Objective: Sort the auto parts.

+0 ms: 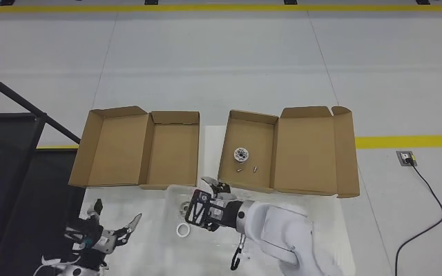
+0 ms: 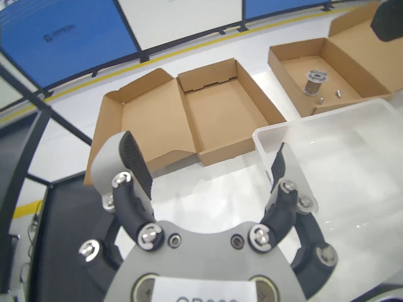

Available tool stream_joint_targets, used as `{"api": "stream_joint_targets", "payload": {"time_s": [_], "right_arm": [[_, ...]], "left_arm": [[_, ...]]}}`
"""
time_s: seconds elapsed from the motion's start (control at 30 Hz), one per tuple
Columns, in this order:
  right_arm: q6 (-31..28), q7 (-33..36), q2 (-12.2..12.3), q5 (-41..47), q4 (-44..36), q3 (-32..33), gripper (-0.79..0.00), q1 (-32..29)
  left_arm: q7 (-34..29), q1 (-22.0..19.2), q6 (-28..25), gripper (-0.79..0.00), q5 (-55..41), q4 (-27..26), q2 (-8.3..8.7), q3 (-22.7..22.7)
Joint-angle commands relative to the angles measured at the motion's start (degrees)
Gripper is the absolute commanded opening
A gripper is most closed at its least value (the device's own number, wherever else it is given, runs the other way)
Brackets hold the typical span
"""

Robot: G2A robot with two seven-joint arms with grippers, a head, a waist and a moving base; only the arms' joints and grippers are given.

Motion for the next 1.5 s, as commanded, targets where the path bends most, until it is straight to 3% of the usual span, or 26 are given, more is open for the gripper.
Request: {"api": "stream_joint_targets", "payload": {"time_s": [0.0,0.2,0.3,0.37,0.8,0.87,1.27,1.47], "right_arm": [[-1.7,-2.0,0.6,-1.1,-3.7,1.0,0.0,-2.8],[-9.4,-8.5,2.6,-3.7,-12.7,5.3,0.0,-10.8],[-8.8,-9.0,3.4,-6.5,-16.2,7.6,0.0,-14.7],[-5.2,-6.4,3.5,-8.6,-17.0,8.0,0.0,-16.8],[-5.2,-6.4,3.5,-8.6,-17.0,8.0,0.0,-16.8],[-5.2,-6.4,3.5,-8.6,-17.0,8.0,0.0,-16.8],[-5.2,-6.4,3.5,-8.6,-17.0,8.0,0.0,-16.8],[-5.2,-6.4,3.5,-8.6,-17.0,8.0,0.0,-16.8]], "left_arm": [[-5.0,-1.7,-5.9,0.0,3.0,-1.8,0.56,-0.9],[-16.4,-10.8,-20.6,0.0,5.3,-2.0,1.93,1.4],[-24.0,-16.4,-26.8,0.0,3.6,-0.2,2.4,4.5],[-25.0,-17.0,-27.2,0.0,3.5,0.0,2.44,4.9],[-25.0,-17.0,-27.2,0.0,3.5,0.0,2.44,4.9],[-25.4,-17.2,-29.3,0.0,4.4,0.2,2.57,6.1],[-29.2,-30.8,-41.5,0.0,11.1,4.1,4.16,13.1],[-33.5,-38.1,-41.5,0.0,10.8,7.3,6.94,23.4]]}}
